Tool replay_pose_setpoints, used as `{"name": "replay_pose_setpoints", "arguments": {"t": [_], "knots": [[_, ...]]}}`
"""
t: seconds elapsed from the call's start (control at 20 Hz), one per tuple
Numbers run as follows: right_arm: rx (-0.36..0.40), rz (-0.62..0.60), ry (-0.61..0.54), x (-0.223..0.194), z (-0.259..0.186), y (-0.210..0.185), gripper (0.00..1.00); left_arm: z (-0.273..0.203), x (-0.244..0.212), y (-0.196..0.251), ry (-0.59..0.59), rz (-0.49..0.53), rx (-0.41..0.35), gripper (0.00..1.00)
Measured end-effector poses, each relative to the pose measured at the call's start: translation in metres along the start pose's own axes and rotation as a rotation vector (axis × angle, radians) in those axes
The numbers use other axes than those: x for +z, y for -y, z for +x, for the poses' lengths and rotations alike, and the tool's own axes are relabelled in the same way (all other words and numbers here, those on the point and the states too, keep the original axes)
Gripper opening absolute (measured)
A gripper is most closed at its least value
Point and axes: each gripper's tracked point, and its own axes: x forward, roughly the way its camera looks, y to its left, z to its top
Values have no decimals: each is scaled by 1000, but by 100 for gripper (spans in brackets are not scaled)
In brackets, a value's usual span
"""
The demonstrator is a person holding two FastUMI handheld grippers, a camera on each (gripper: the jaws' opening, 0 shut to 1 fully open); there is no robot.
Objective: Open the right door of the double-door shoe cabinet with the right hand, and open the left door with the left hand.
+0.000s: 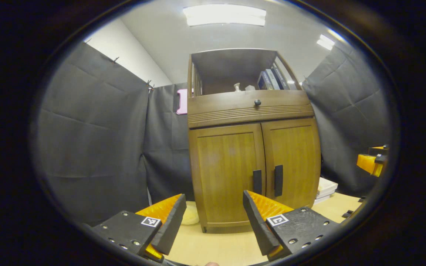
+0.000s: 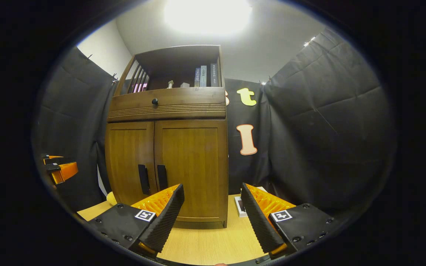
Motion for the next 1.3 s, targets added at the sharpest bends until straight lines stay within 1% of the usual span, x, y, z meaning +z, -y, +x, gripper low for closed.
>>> {"name": "replay_pose_setpoints", "arguments": {"t": [0.1, 0.3, 0.55, 0.6, 0.7, 0.85, 0.9, 1.05, 1.3], "knots": [[14, 5, 3, 0, 4, 3, 97, -2, 5, 2, 1, 4, 9, 90], [70, 20, 10, 2, 17, 4, 98, -6, 7, 6, -11, 12, 42, 90], [111, 21, 22, 8, 45, -6, 96, -15, 3, 13, -25, 17, 76, 90], [121, 25, 27, 9, 51, -12, 97, -14, 4, 12, -25, 25, 85, 90], [136, 26, 35, 11, 65, -23, 96, -13, 3, 7, -26, 30, 95, 90], [153, 26, 42, 13, 87, -43, 97, -11, -2, -8, -28, 31, 108, 89], [156, 30, 41, 11, 94, -49, 96, -8, -2, -14, -28, 31, 114, 90], [177, 36, 36, 9, 114, -72, 96, 4, -3, -29, -26, 23, 129, 90], [190, 32, 24, -4, 144, -102, 97, 25, -11, -50, -35, 24, 140, 90]]}}
